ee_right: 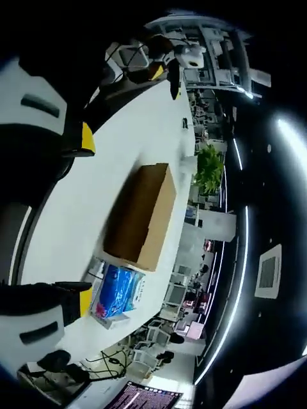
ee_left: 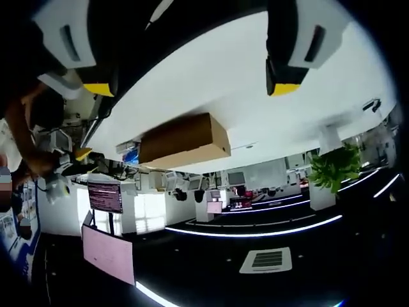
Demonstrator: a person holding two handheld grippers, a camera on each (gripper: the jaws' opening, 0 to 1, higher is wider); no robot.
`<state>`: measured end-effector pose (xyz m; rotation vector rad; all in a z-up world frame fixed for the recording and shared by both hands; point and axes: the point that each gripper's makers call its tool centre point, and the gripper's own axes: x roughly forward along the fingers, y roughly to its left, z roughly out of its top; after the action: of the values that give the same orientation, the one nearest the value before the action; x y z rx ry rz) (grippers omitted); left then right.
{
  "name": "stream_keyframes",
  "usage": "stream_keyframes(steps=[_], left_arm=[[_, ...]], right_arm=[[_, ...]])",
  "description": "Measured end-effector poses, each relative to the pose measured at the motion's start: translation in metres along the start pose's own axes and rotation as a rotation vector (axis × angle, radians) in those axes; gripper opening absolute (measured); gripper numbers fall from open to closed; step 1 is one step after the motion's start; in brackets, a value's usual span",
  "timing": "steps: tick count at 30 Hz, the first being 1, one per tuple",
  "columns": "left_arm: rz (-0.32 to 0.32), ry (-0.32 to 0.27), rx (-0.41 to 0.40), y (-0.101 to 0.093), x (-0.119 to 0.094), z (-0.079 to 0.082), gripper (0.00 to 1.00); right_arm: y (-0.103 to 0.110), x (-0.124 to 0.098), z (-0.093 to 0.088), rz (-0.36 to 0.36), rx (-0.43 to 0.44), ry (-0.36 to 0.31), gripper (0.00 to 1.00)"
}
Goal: Operate the shoe box by opening the lid, removing the specified soft item, and placing it in the target area until the item is outside and the box remains undamaged.
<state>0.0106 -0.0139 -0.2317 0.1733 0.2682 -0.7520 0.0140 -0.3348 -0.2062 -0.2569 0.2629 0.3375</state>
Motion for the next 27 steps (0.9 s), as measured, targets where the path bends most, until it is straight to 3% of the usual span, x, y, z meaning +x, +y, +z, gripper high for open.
stream_keyframes(steps=[1,4,6,11,18,27], left_arm=[[0.004,-0.001,0.000,0.000,-0.002,0.000,0.99],[0.045,-0.019,-0.025,0.008,-0.010,0.004,0.99],[0.064,-0.038,-0.035,0.012,-0.012,0.008,0.99],[0.077,-0.010,-0.056,0.013,-0.008,0.000,0.99],[0.076,-0.001,-0.057,0.003,-0.003,-0.001,0.99],[0.073,0.001,-0.051,-0.005,-0.004,-0.001,0.99]], right_arm=[[-0.002,-0.006,-0.002,-0.008,0.011,-0.002,0.82],[-0.007,-0.027,-0.044,-0.017,0.065,0.127,0.82],[-0.008,-0.028,-0.045,-0.015,0.061,0.126,0.82],[-0.004,-0.014,-0.051,0.032,0.066,0.137,0.82],[-0.003,-0.011,-0.063,0.055,0.064,0.162,0.82],[-0.003,-0.013,-0.062,0.067,0.058,0.153,0.82]])
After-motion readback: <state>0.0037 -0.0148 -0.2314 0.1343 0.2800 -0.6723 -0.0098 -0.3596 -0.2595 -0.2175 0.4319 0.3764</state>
